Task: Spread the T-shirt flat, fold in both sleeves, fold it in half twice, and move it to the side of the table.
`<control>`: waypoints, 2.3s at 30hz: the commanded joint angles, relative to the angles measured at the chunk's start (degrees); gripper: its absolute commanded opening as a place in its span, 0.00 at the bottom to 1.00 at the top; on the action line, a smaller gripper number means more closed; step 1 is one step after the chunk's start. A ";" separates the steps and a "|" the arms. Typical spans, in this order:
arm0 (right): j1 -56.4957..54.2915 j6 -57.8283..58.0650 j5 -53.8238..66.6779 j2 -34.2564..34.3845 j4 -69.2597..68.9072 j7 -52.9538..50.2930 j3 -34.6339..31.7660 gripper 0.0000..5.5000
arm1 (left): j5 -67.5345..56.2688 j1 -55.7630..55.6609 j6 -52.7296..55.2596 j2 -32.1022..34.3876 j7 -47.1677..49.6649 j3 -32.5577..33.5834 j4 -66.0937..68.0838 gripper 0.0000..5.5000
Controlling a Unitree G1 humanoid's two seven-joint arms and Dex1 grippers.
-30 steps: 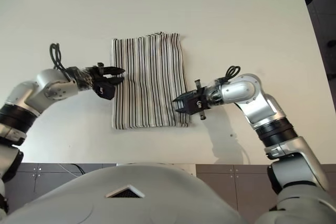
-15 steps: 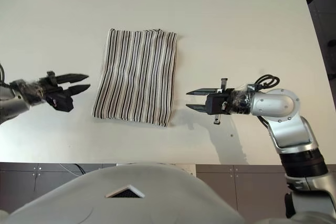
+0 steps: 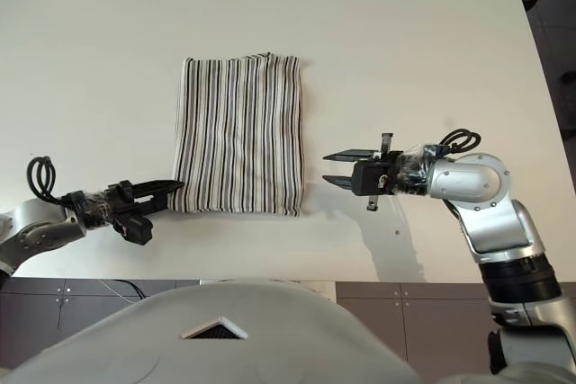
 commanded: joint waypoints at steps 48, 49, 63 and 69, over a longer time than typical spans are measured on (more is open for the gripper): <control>12.18 -21.61 -18.83 2.49 -0.29 -13.17 4.97 0.57 | -21.24 0.87 8.23 1.41 -23.66 0.75 -8.85 0.02; 12.16 -22.18 -21.21 3.26 0.78 -14.80 5.54 0.57 | -21.71 1.16 8.54 1.45 -24.28 1.04 -9.21 0.02; -0.71 -24.97 -39.02 8.19 14.91 -28.80 13.81 0.57 | -24.86 1.44 12.46 -1.23 -27.84 3.71 -12.22 0.02; -7.86 -31.00 -47.24 2.27 20.97 -34.11 15.05 0.57 | -25.45 1.39 14.58 -3.20 -28.00 4.18 -11.74 0.02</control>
